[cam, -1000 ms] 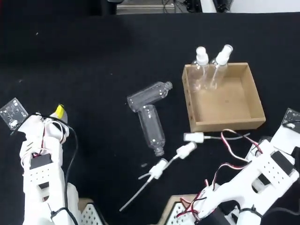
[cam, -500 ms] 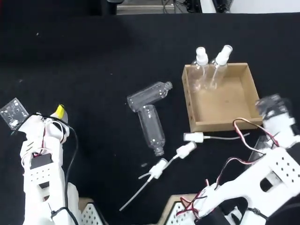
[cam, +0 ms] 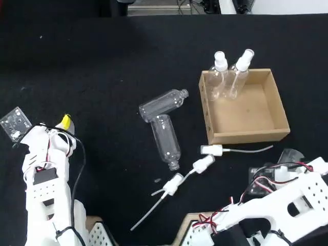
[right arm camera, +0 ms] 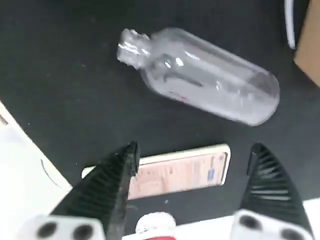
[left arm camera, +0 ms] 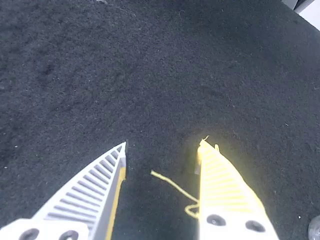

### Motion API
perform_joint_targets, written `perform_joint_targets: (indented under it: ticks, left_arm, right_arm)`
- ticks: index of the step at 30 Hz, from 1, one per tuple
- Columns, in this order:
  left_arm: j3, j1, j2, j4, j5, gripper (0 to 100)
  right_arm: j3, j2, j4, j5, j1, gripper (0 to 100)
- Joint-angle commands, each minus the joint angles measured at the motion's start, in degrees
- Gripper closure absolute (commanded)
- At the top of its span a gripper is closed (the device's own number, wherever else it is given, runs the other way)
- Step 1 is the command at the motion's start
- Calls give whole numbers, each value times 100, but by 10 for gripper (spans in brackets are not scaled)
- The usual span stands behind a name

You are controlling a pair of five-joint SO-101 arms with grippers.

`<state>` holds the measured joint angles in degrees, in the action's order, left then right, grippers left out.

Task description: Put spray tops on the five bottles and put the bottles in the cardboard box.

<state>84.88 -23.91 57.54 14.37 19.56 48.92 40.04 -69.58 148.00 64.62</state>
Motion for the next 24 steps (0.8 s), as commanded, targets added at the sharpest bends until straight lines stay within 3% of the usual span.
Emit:
perform_joint_targets:
  ticks: [1, 7, 24]
  left_arm:
    - [-347, 57, 79, -105, 35, 787]
    - [-347, 57, 70, -105, 35, 787]
    - [-347, 57, 79, -105, 35, 787]
  right_arm:
    - [295, 189, 422, 290, -211, 694]
    - [1095, 189, 1503, 290, -484, 694]
    - [2448, 189, 3226, 281, -659, 713]
